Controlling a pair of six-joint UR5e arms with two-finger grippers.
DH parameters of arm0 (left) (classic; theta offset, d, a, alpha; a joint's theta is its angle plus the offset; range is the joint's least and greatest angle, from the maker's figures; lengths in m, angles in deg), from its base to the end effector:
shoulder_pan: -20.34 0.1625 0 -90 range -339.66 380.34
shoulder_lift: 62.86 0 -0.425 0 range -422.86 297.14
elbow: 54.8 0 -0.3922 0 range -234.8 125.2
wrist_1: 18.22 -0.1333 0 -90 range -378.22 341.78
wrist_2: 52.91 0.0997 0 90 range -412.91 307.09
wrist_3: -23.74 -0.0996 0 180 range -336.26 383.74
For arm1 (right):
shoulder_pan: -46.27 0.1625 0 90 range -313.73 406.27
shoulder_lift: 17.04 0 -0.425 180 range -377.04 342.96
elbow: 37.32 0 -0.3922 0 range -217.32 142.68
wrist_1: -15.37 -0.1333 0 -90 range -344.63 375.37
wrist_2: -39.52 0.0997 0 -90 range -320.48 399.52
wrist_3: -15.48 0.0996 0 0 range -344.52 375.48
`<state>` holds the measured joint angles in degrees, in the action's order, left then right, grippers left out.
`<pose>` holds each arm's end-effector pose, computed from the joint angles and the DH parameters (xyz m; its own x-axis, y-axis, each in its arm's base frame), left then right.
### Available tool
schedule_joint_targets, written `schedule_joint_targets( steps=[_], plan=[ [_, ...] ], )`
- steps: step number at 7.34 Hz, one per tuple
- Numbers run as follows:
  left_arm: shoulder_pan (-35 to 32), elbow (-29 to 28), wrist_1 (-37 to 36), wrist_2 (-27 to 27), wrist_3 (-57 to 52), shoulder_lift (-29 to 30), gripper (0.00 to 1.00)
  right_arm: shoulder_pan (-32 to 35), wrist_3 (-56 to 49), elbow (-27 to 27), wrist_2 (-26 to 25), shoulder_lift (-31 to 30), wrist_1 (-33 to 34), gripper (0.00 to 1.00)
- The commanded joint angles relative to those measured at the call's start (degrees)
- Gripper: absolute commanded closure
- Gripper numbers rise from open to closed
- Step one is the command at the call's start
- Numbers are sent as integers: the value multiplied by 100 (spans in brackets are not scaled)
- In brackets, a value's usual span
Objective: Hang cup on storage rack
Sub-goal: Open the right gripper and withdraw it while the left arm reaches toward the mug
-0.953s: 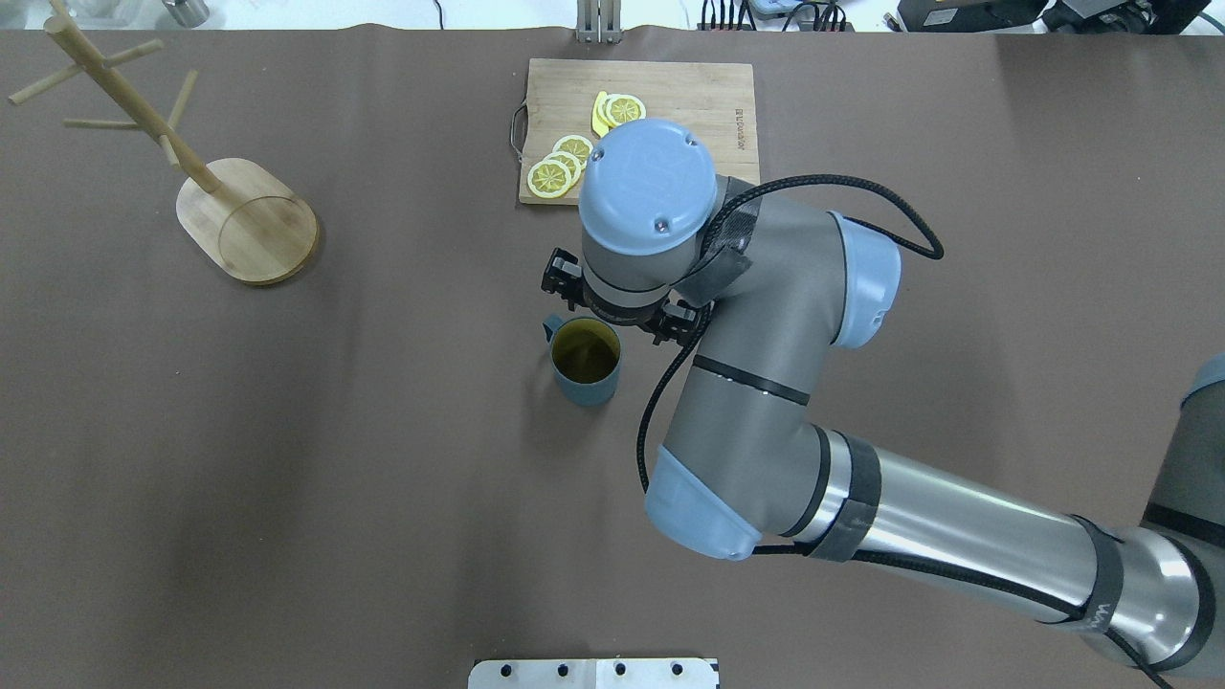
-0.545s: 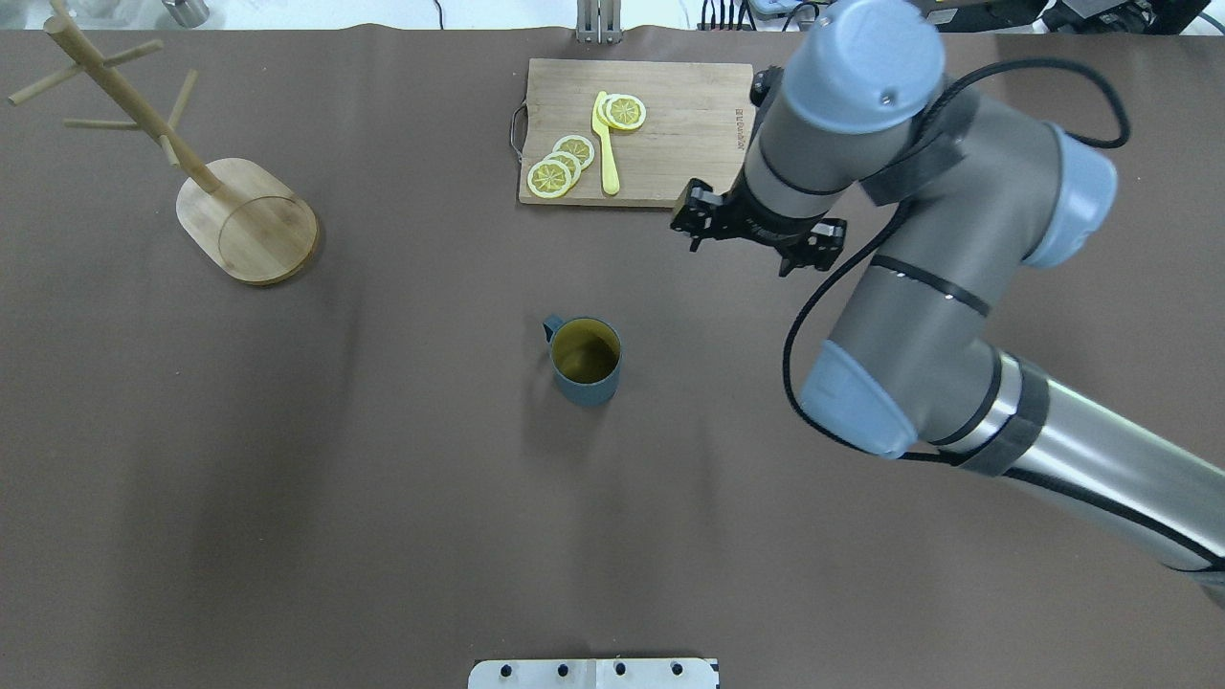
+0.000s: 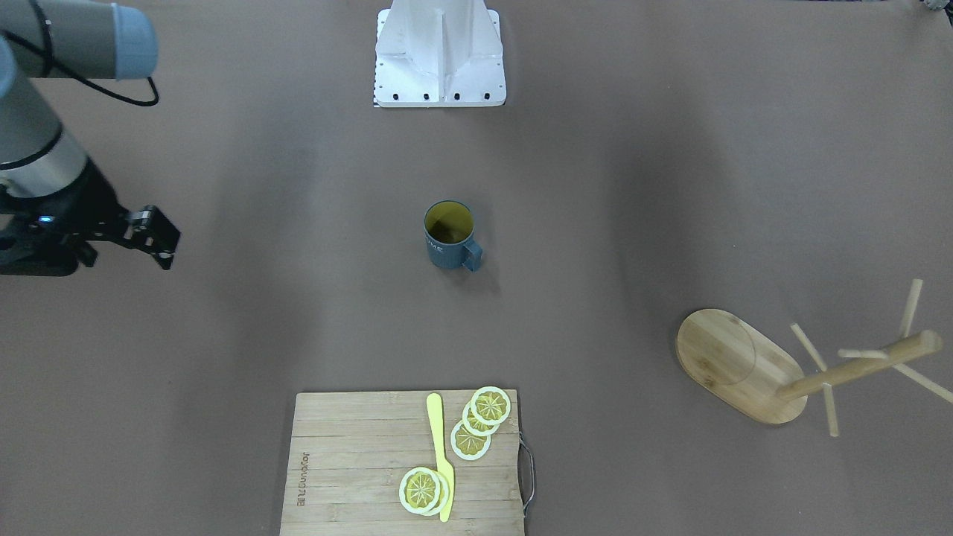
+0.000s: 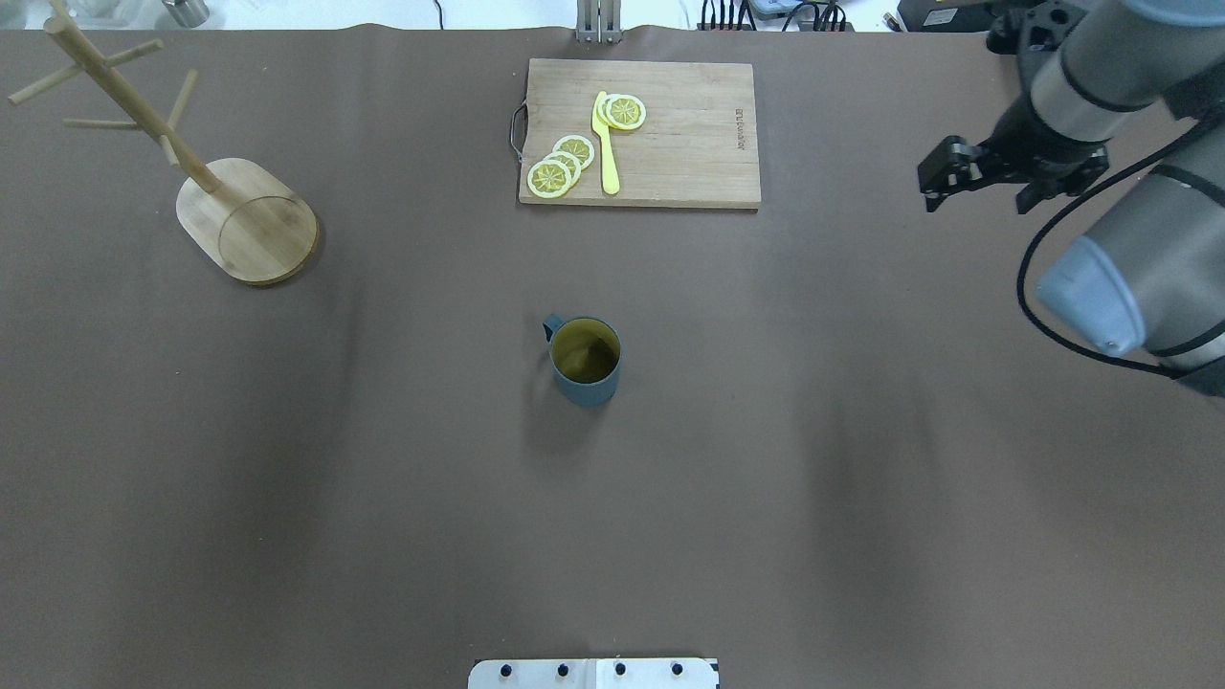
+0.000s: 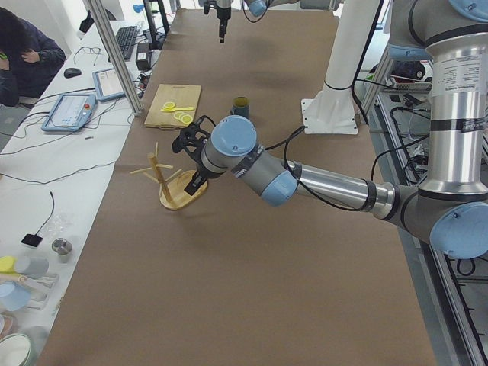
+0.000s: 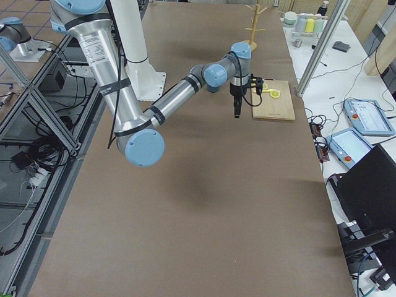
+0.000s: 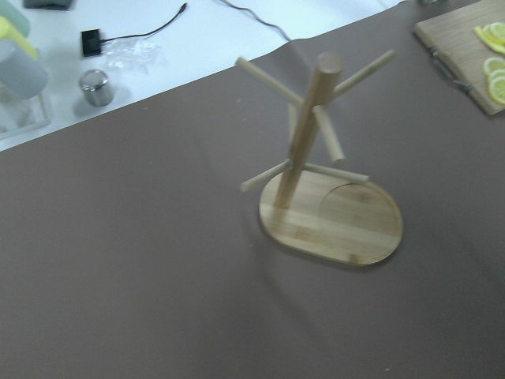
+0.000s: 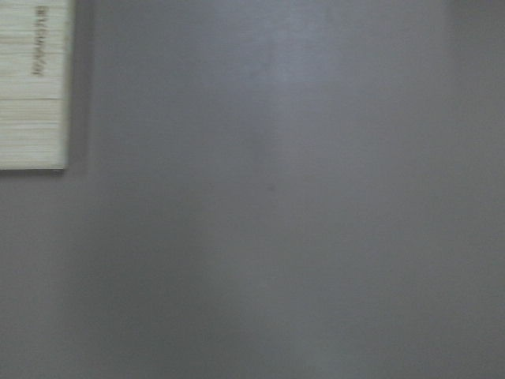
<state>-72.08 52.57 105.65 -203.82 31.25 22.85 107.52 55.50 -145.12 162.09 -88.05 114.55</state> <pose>-0.0654 -0.4513 0.4577 0.5045 0.5230 -0.6869 0.0956 0.7569 0.6465 -0.2089 -0.5465 0.3577 0.7480 0.0216 0.6633 -0.0715 0.9963 0.0482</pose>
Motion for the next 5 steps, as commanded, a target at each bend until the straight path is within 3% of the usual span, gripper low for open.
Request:
schedule_joint_targets(
  steps=[1, 2, 3, 5],
  plan=[
    [608, 38, 1512, -27, 1012, -160, 0, 1192, -2094, 40, 443, -972, -4, 0],
    [950, 55, 1752, 52, 1294, -90, 0, 1623, -2860, 188, 470, -1220, 4, 0],
    [1432, 64, 2051, 462, 1671, 6, 0, 2010, -3555, 424, 644, -1457, -4, 0],
    [2653, 56, 2448, 1690, 2210, 226, 0, 2644, -4639, 812, 716, -1827, -4, 0]
  ],
)
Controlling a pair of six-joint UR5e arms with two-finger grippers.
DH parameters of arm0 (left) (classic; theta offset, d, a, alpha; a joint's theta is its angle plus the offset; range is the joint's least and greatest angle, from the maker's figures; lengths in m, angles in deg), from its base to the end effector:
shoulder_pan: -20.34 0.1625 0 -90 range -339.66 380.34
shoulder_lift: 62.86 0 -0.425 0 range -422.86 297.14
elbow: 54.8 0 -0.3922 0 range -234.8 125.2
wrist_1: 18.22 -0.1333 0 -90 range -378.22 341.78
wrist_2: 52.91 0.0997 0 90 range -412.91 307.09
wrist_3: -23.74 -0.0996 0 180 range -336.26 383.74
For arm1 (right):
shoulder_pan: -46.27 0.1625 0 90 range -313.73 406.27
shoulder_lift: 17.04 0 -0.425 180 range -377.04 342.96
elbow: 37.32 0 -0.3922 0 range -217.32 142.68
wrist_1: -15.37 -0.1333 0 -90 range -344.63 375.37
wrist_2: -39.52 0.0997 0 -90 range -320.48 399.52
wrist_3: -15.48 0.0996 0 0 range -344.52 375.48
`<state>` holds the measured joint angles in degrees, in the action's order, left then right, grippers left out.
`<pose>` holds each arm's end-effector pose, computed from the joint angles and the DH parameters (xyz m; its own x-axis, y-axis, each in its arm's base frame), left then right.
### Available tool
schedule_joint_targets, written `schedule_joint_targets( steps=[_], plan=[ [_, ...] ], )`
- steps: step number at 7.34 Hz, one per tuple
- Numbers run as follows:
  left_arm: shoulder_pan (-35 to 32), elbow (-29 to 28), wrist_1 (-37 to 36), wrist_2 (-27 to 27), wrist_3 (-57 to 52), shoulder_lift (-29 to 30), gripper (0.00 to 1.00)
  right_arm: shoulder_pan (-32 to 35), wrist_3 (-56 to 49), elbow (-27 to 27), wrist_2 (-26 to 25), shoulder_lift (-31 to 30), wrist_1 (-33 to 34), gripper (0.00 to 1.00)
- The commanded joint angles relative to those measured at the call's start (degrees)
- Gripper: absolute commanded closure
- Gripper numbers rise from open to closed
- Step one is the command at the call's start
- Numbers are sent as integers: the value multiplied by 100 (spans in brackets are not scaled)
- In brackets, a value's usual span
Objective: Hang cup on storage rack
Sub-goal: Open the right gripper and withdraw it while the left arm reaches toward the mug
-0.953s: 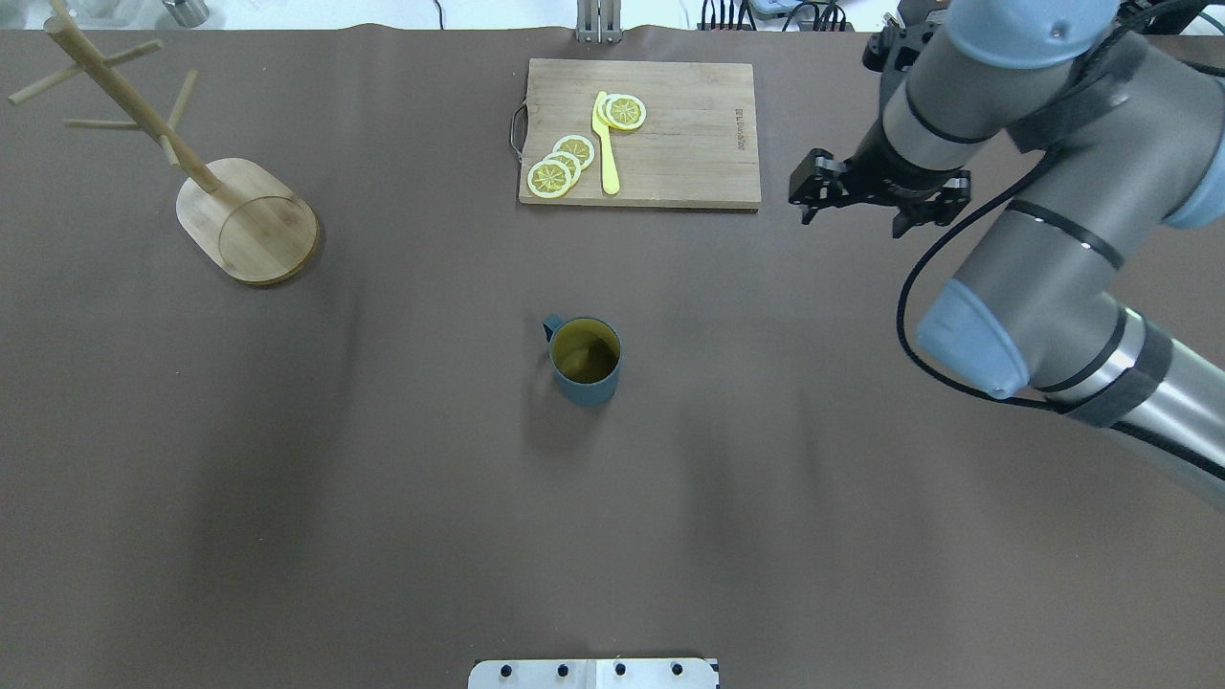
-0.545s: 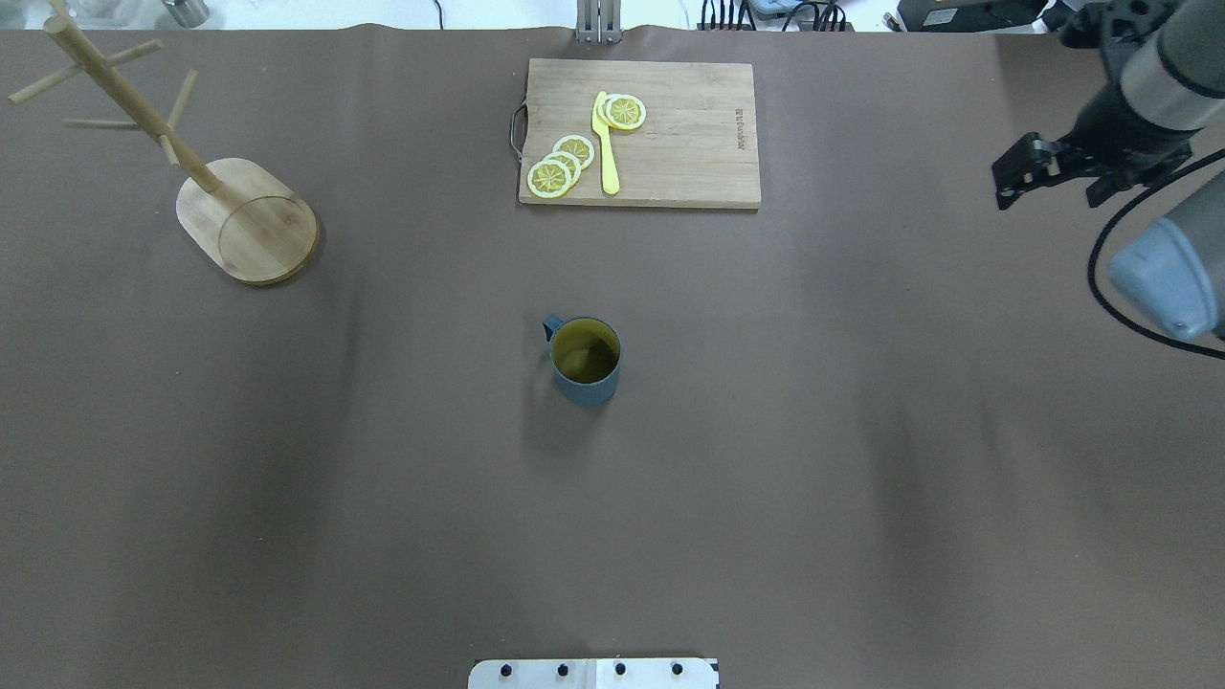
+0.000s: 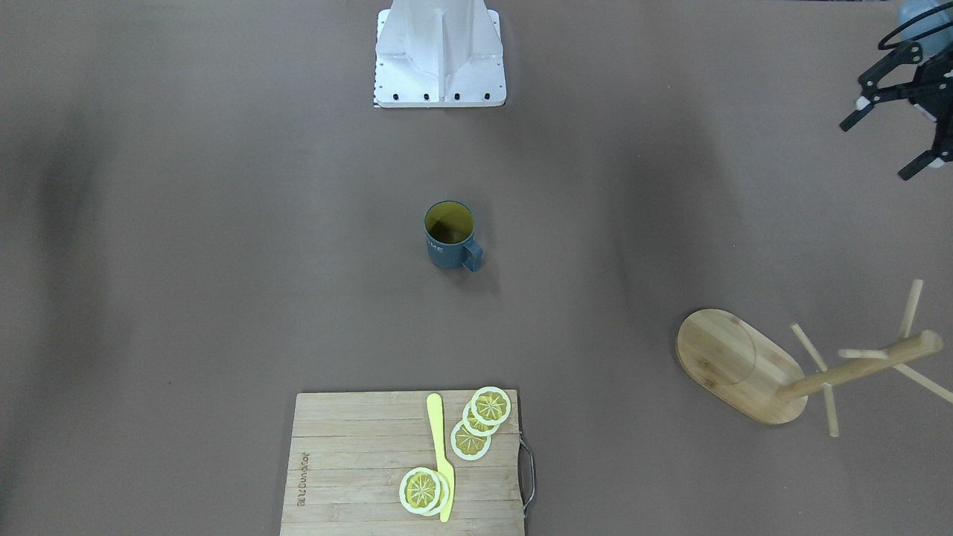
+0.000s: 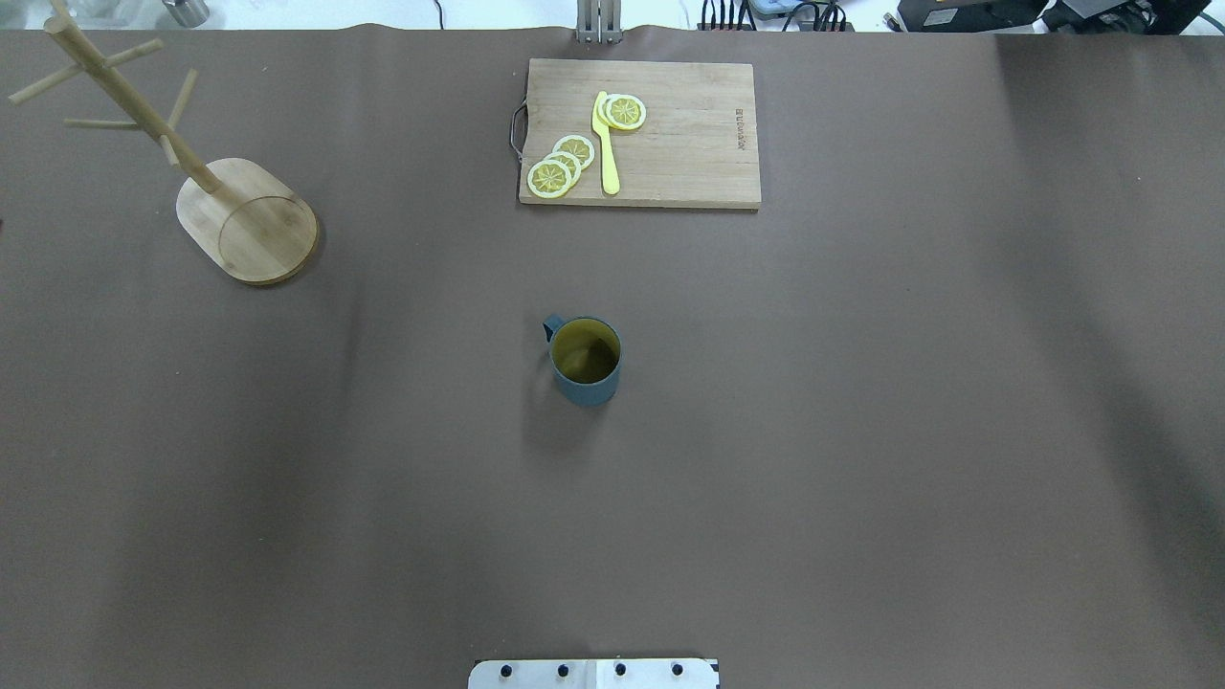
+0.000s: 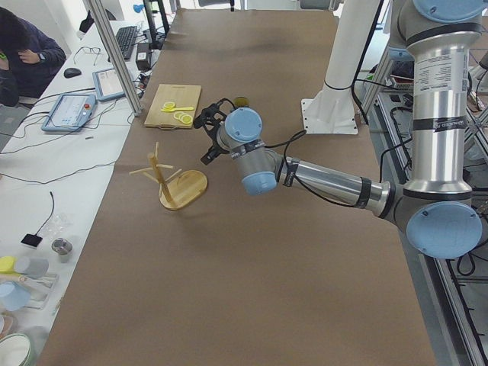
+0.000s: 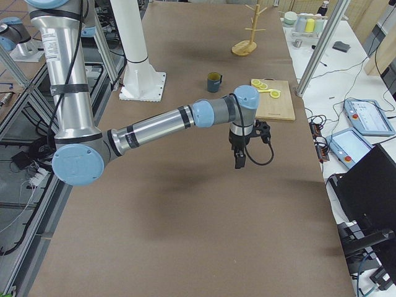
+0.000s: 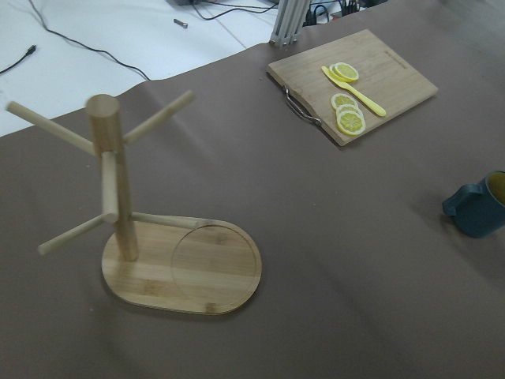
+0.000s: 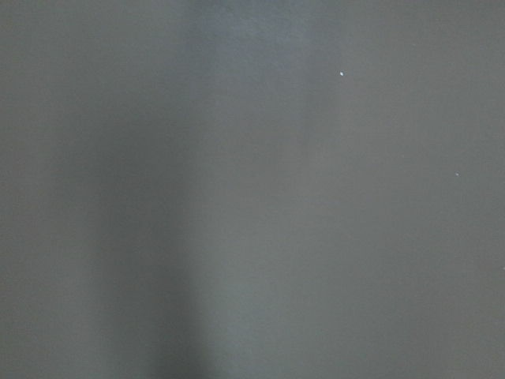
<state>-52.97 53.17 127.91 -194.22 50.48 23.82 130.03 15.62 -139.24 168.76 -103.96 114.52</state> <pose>0.0750 -0.4436 0.4139 0.3882 0.6489 -0.6543 0.0897 0.6800 0.7277 0.0146 -0.5133 0.5520 0.7632 -0.1459 0.6295 0.1063 0.9893 0.1004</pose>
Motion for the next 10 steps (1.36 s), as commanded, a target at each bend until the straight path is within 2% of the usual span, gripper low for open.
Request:
schedule_joint_targets(
  steps=[1, 3, 5, 8, 10],
  plan=[
    [1358, -56, 222, 1345, 296, 303, 0, 561, -838, 277, 48, -420, -71, 0],
    [2396, -484, 275, 2331, 278, 803, 1, 633, -805, 304, 22, -816, -343, 0],
    [3346, -1108, 293, 3290, 270, 1514, 1, 650, -788, 400, 4, -905, -344, 0],
    [3928, -2127, 441, 3495, 243, 2604, 3, 650, -779, 401, 22, -915, -344, 0],
    [4062, -2586, 609, 3514, 226, 3010, 7, 650, -761, 401, 31, -906, -344, 0]
  ],
)
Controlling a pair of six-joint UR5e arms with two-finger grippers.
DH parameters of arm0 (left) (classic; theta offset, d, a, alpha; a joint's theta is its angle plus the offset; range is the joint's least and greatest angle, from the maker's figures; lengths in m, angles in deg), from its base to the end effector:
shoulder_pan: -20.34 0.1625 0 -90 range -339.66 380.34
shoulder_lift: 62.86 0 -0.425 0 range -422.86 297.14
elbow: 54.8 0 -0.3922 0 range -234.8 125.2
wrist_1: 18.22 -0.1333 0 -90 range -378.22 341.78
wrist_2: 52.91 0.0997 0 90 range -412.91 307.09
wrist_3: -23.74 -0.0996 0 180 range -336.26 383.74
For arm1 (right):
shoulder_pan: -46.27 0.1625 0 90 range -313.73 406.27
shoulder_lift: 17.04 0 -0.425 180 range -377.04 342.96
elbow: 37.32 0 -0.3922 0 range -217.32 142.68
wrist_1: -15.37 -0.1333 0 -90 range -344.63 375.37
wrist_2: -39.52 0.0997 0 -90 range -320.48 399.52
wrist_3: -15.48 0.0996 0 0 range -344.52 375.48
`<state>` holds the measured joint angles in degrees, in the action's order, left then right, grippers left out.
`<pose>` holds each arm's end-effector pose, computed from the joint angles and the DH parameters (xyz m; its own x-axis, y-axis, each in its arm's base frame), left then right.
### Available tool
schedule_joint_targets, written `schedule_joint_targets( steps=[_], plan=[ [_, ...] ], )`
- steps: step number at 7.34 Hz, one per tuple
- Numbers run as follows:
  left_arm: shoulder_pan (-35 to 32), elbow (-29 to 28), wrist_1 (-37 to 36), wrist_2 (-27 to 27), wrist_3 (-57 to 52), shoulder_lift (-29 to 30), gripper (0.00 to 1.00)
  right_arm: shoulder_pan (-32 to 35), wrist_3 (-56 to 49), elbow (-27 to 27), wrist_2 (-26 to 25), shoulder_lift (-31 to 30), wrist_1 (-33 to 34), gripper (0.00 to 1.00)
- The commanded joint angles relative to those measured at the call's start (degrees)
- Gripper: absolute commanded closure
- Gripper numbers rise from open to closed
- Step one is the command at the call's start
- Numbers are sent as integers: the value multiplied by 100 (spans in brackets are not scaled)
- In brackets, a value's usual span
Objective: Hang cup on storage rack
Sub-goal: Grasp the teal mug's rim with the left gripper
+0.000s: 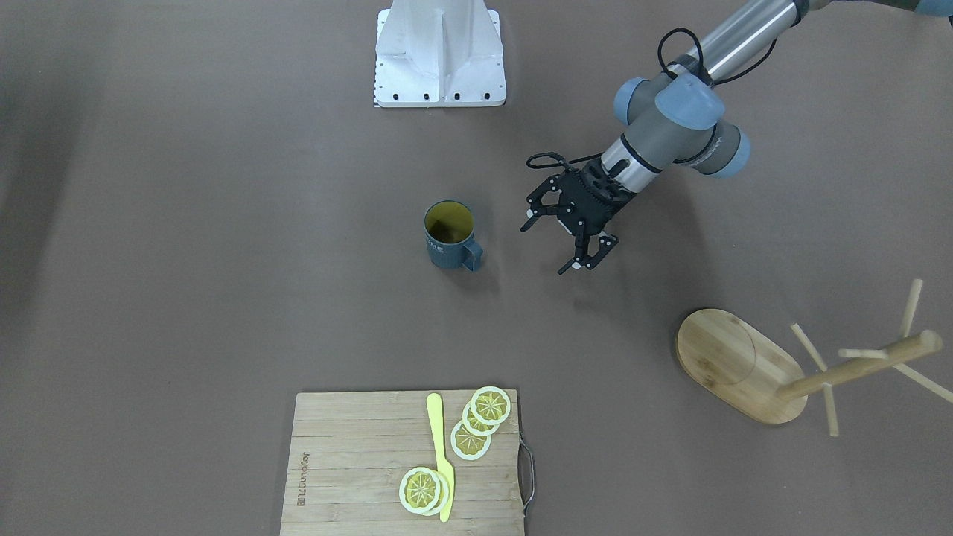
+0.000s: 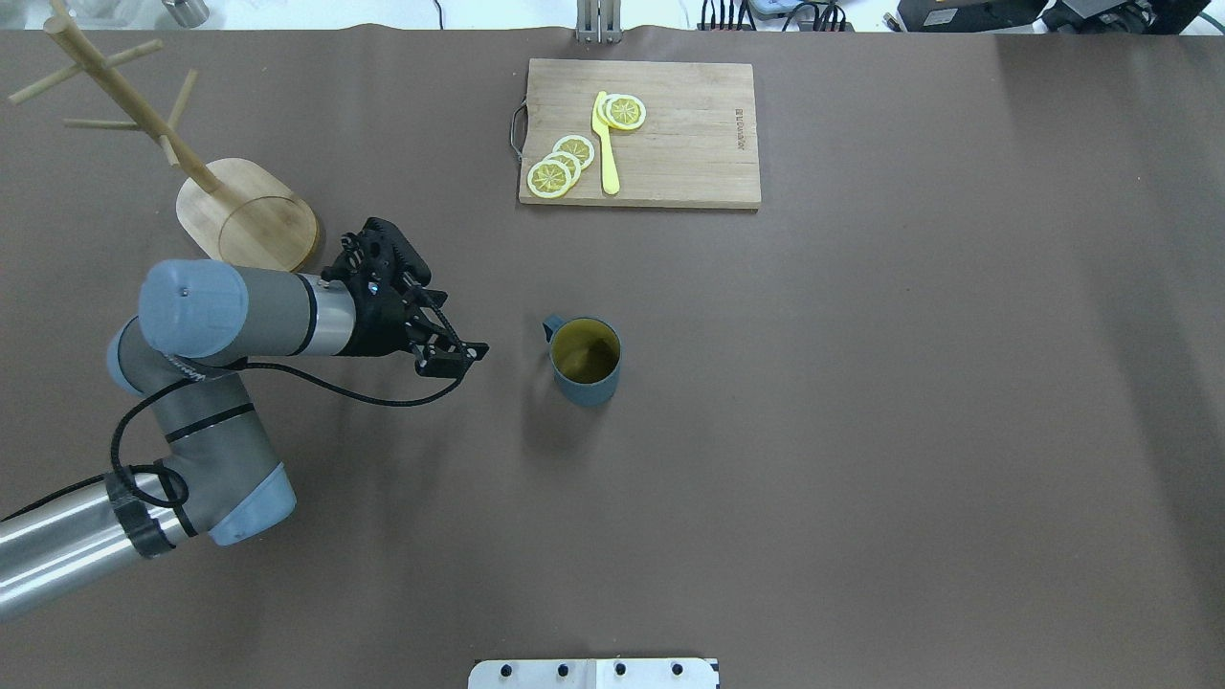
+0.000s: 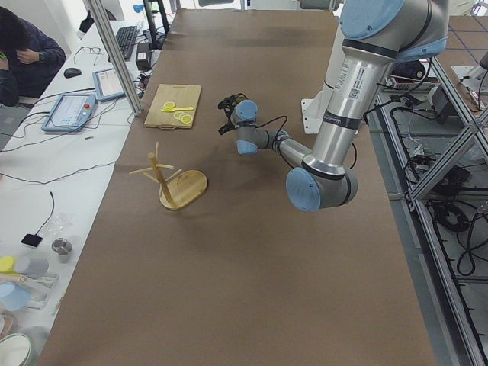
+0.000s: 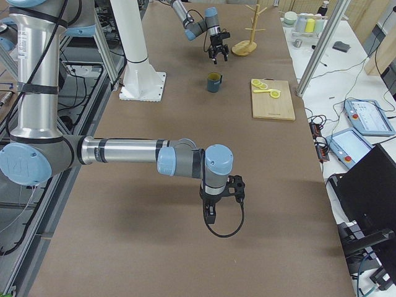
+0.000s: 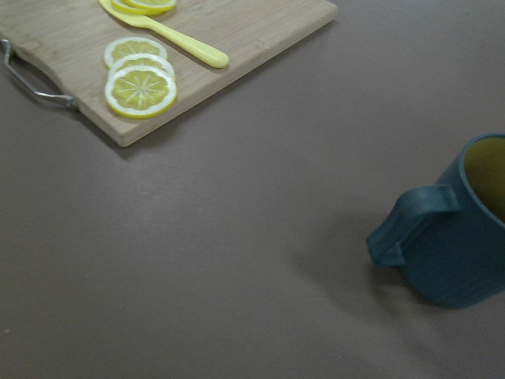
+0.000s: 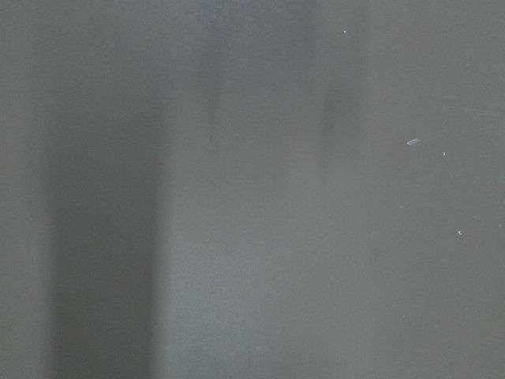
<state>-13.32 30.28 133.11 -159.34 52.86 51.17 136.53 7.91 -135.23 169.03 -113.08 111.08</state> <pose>0.4864 -0.4502 0.3398 0.3289 0.7877 -0.5209 0.0250 0.5442 0.8386 0.0719 -0.4413 0.6557 0.7652 -0.0857 0.6381 0.0971 0.9951 0.0172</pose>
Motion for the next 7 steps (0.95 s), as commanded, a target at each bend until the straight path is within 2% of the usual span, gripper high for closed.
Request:
schedule_joint_targets(
  steps=[1, 3, 4, 7],
  plan=[
    [106, -438, 90, 35, -21, 435, 7, 0, 18, 0, 13, 6, 0, 0],
    [176, -824, 81, 44, -21, 839, 15, 0, 19, 0, 5, 15, 0, 0],
    [211, -922, 81, 296, -30, 893, 16, 0, 19, 0, -4, 6, 0, 0],
    [352, -941, 90, 378, -21, 919, 24, 0, 19, 0, -4, 6, 0, 0]
  ],
)
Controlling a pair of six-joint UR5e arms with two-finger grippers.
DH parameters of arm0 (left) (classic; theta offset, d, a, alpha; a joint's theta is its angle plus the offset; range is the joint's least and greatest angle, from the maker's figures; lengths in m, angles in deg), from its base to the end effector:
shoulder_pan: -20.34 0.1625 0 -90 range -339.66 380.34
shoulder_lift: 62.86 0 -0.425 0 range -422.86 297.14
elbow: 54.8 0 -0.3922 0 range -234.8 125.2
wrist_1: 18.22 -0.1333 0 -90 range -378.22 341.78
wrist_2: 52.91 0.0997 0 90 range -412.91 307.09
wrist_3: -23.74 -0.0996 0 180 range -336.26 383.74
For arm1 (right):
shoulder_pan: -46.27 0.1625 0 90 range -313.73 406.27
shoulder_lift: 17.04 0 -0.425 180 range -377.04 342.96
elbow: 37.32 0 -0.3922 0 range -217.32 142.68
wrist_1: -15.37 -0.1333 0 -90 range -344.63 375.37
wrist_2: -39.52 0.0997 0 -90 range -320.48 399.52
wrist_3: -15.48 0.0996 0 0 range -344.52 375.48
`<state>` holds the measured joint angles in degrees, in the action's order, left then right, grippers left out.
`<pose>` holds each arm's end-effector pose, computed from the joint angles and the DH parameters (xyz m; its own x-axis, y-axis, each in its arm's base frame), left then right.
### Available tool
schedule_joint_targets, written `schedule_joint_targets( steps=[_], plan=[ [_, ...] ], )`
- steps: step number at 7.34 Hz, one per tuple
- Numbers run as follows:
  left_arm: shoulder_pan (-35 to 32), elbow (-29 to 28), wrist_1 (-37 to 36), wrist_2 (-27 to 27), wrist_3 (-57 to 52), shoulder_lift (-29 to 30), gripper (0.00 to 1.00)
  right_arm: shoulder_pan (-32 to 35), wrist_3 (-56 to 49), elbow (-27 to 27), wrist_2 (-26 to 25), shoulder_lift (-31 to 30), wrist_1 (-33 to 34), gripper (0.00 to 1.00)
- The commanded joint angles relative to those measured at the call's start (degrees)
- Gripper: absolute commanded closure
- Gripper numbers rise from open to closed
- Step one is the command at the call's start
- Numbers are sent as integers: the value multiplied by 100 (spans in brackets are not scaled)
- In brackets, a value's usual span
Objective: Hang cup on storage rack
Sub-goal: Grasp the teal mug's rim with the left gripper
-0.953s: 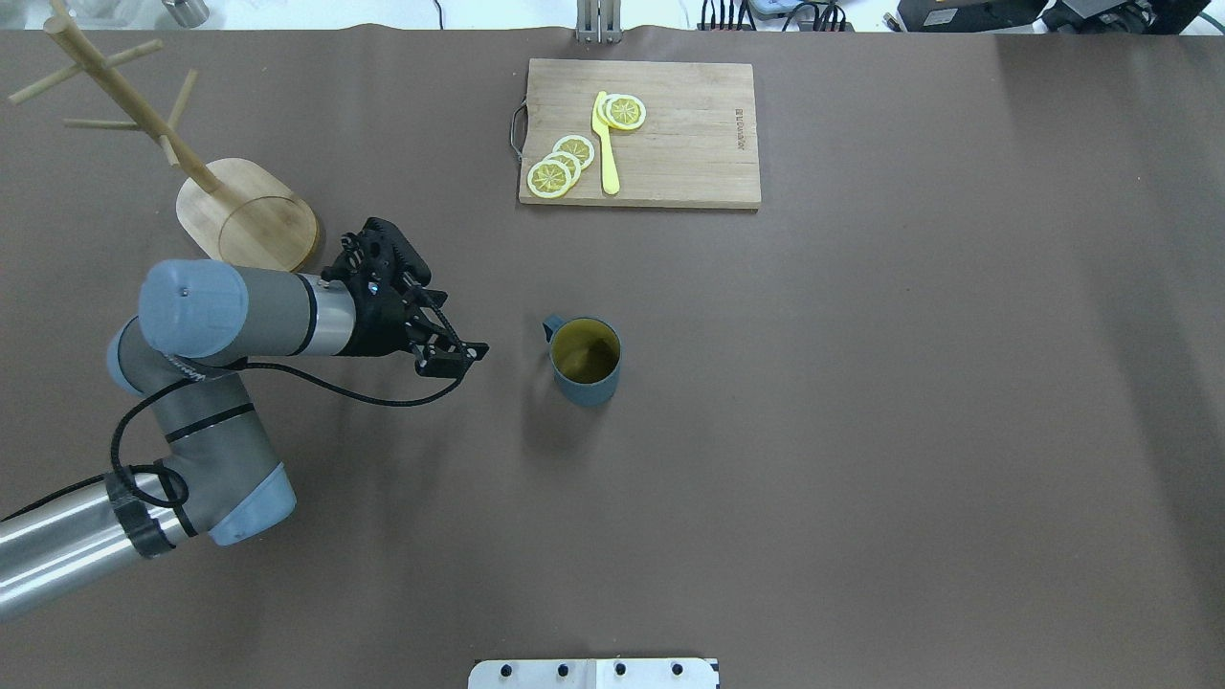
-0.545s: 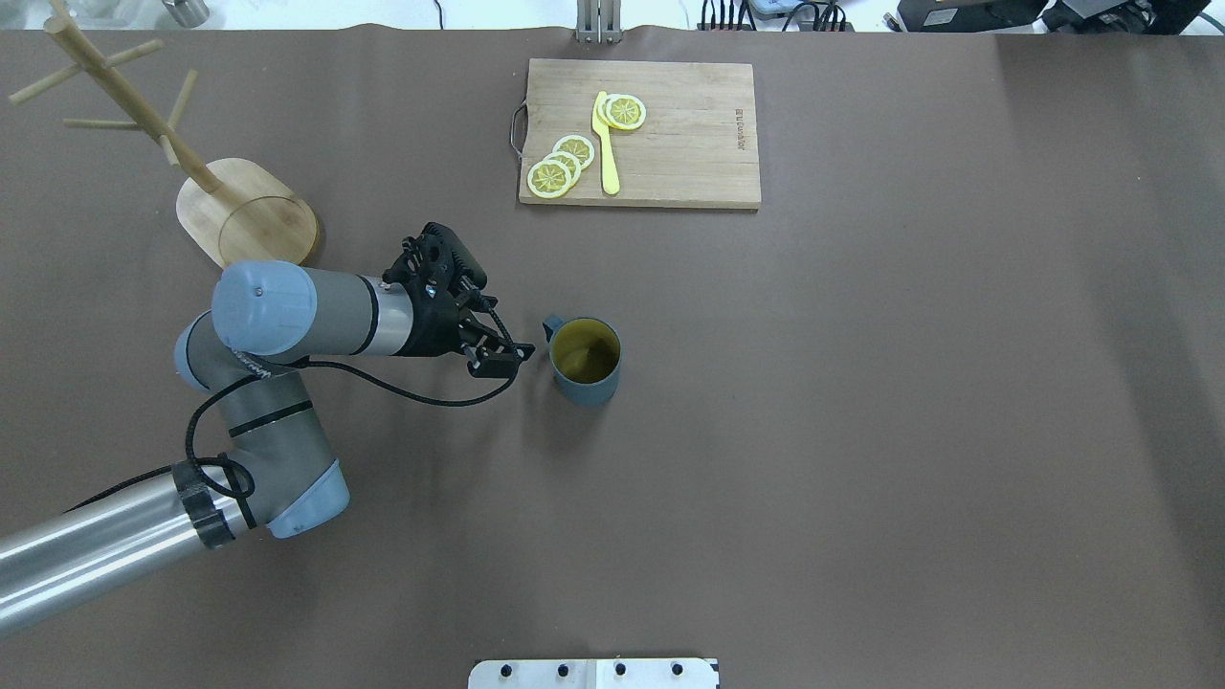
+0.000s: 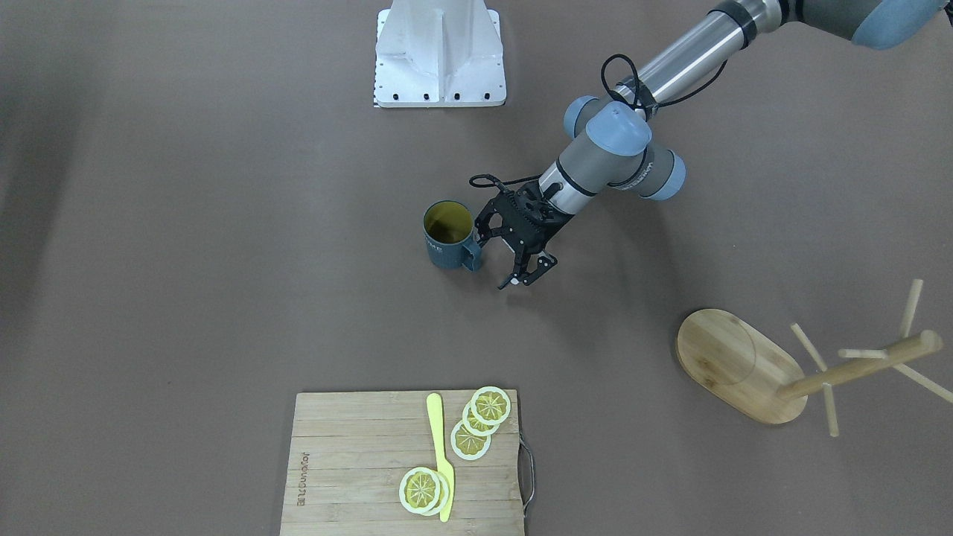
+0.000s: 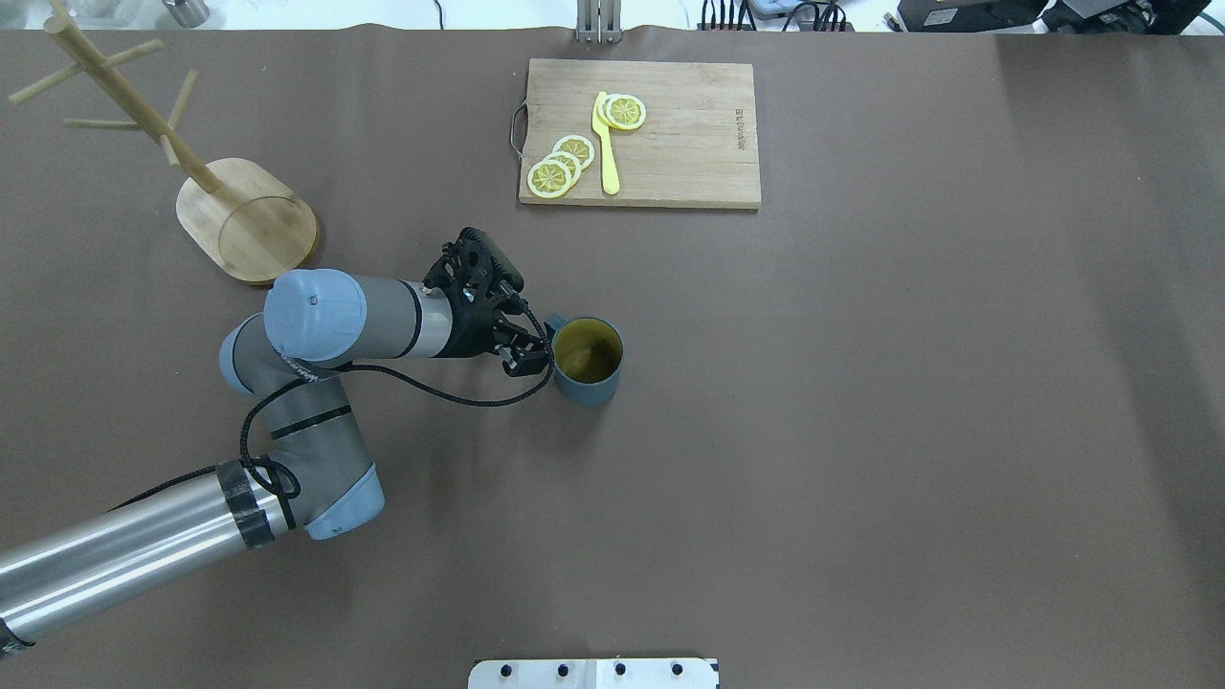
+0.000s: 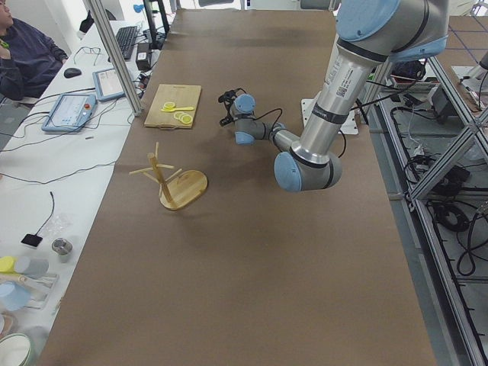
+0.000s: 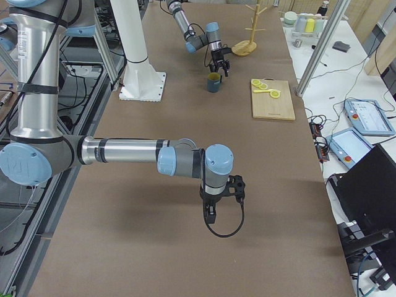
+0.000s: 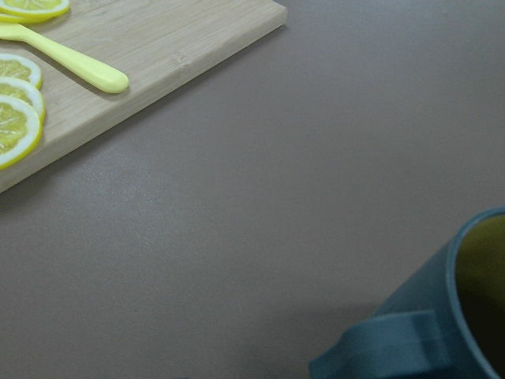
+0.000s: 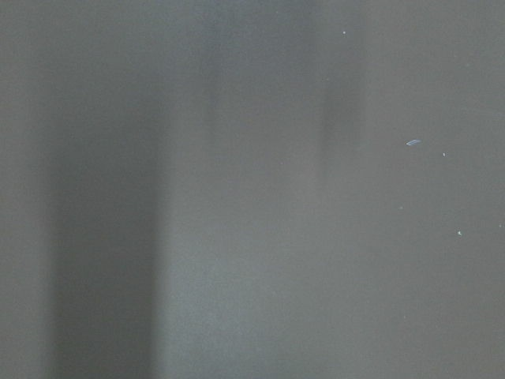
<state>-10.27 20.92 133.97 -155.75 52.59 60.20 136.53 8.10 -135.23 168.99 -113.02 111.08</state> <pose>0.5585 -0.4596 0.3092 0.3346 0.7943 -0.5071 0.0301 0.5288 0.8482 0.0720 -0.4418 0.6553 0.7659 -0.0831 0.6375 0.0946 0.9954 0.0161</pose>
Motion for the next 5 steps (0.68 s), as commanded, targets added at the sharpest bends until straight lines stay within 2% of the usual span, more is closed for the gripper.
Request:
schedule_joint_targets(
  steps=[1, 3, 4, 5],
  plan=[
    [73, -5, 47, 19, 15, 16, 25, 0, 0, 0, 8, 0, 0, 0],
    [134, 4, 169, 19, 59, 16, 25, 0, 0, 0, 8, 8, 0, 0],
    [152, 21, 170, 19, 59, 16, 32, 0, 0, 0, 8, 0, 0, 0],
    [161, 13, 240, 19, 59, 16, 47, 0, 0, 0, 8, 0, 0, 0]
  ],
)
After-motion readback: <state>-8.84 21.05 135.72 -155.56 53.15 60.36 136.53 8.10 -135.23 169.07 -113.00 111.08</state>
